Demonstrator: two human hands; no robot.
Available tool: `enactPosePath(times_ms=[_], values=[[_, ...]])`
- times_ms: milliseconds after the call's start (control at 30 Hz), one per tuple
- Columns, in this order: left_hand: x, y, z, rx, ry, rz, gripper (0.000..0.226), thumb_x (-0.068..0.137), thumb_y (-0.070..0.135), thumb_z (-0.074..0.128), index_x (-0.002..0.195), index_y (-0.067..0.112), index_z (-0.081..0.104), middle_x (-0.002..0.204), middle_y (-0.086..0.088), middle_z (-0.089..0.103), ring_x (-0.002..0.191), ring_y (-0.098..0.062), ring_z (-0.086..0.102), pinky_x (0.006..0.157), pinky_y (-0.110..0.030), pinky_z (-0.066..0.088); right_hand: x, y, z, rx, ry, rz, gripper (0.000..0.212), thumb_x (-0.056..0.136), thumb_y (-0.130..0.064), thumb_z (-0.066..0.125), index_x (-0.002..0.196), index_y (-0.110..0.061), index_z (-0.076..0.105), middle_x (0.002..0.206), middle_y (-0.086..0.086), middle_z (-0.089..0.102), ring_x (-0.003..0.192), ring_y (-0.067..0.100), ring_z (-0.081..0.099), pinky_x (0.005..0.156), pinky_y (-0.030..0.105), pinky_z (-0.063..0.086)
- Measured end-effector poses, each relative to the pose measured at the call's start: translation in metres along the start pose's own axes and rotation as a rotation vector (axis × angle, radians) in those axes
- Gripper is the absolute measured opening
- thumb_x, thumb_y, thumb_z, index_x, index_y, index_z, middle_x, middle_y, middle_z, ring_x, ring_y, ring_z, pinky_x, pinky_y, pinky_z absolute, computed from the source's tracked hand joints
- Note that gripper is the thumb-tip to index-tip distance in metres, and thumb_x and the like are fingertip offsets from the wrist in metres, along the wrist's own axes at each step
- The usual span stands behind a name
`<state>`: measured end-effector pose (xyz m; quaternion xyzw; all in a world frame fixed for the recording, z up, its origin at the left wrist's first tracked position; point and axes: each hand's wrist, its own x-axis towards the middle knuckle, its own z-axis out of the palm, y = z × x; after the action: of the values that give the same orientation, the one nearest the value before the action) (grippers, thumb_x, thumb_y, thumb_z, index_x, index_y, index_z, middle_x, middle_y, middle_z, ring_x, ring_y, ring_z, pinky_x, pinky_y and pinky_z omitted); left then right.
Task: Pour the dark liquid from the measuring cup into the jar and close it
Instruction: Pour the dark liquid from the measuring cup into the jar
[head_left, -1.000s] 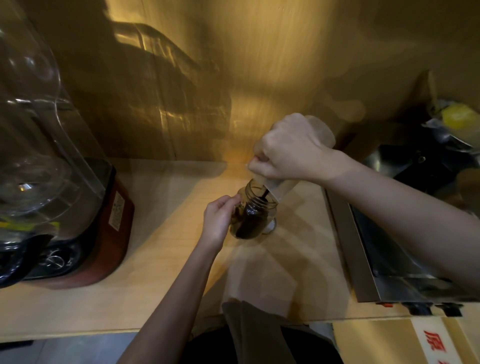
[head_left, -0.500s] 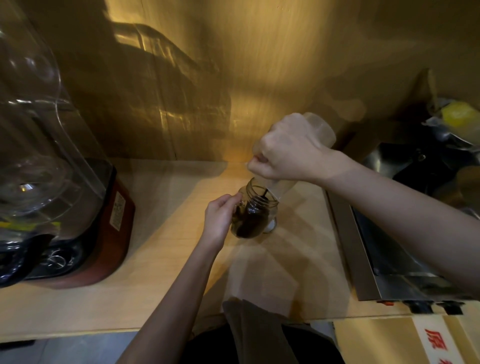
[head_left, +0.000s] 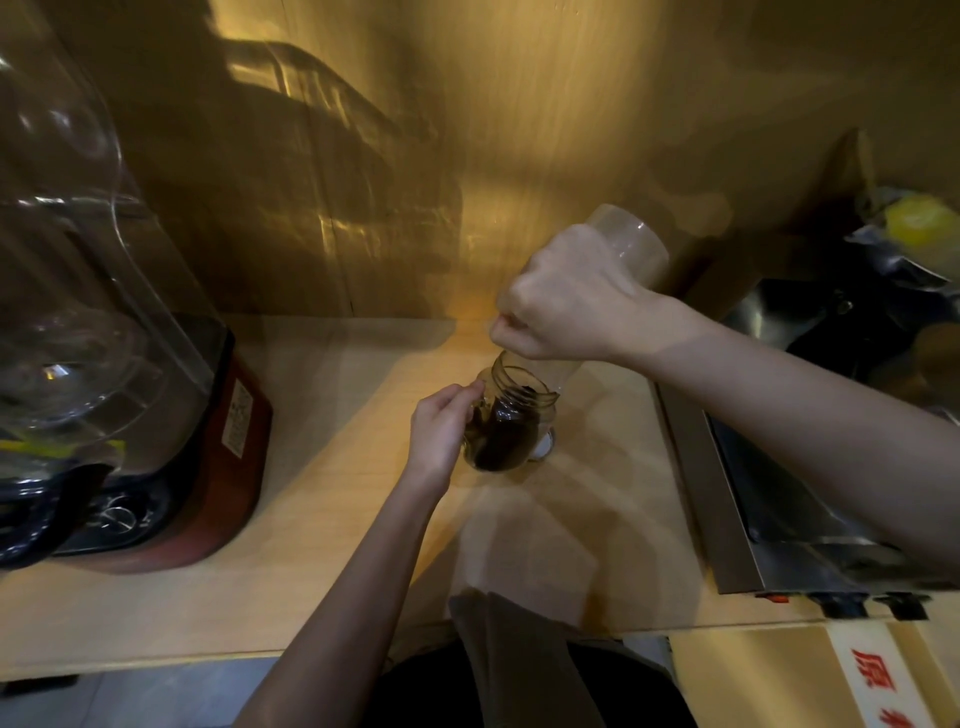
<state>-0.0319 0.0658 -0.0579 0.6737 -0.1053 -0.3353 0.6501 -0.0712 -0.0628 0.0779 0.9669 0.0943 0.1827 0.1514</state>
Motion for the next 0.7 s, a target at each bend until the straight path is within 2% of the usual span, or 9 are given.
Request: enactPosePath(times_ms=[167,367,433,567,633,700], values=[[0.001,0.0,0.0,-0.007,-0.003,-0.004,0.03,0.086,0.024,0.055,0.058,0.015,0.051,0.059,-0.002,0.039,0.065,-0.016,0.038,0.067,-0.032,0.03,0.0,-0.003,0.0,-0.018,-0.005,-0.033,0.03,0.059,-0.017,0.061,0.034,-0.009,0.045,0.028,0.01,0.046,0.025,0.023,0.039,0.042,0.018,0.022],[-0.002,0.002,0.0,-0.022,-0.012,-0.012,0.034,0.088,0.022,0.054,0.054,0.018,0.051,0.052,0.006,0.041,0.059,-0.011,0.038,0.061,-0.027,0.031,-0.001,0.0,-0.002,-0.042,-0.036,0.02,0.031,0.062,-0.02,0.056,0.034,-0.008,0.047,0.028,0.012,0.047,0.025,0.025,0.041,0.04,0.019,0.022],[-0.001,0.001,0.0,-0.023,-0.012,-0.01,0.033,0.088,0.022,0.053,0.055,0.017,0.05,0.054,0.004,0.039,0.059,-0.012,0.036,0.06,-0.028,0.03,-0.004,0.002,-0.002,-0.029,-0.038,0.037,0.032,0.063,-0.02,0.055,0.035,-0.006,0.048,0.029,0.014,0.048,0.024,0.026,0.042,0.04,0.019,0.022],[0.001,0.0,0.003,-0.007,0.0,-0.024,0.027,0.086,0.023,0.055,0.062,0.011,0.05,0.06,-0.002,0.036,0.061,-0.012,0.036,0.063,-0.03,0.029,-0.009,-0.002,0.003,-0.025,-0.044,0.03,0.037,0.066,-0.024,0.04,0.035,-0.009,0.05,0.029,0.012,0.05,0.025,0.025,0.043,0.042,0.018,0.021],[0.002,-0.001,0.005,0.003,0.004,-0.023,0.028,0.086,0.023,0.056,0.062,0.011,0.048,0.059,-0.002,0.035,0.057,-0.01,0.035,0.061,-0.03,0.028,-0.01,-0.004,0.005,-0.047,-0.053,0.023,0.038,0.068,-0.024,0.038,0.034,-0.011,0.05,0.03,0.011,0.051,0.025,0.025,0.044,0.043,0.017,0.02],[0.001,-0.001,0.006,0.008,-0.008,-0.007,0.024,0.086,0.024,0.055,0.068,0.008,0.052,0.062,-0.005,0.037,0.063,-0.013,0.038,0.064,-0.029,0.031,-0.011,-0.003,0.006,-0.02,-0.032,0.003,0.039,0.07,-0.024,0.038,0.035,-0.011,0.05,0.03,0.01,0.051,0.026,0.025,0.044,0.043,0.018,0.022]])
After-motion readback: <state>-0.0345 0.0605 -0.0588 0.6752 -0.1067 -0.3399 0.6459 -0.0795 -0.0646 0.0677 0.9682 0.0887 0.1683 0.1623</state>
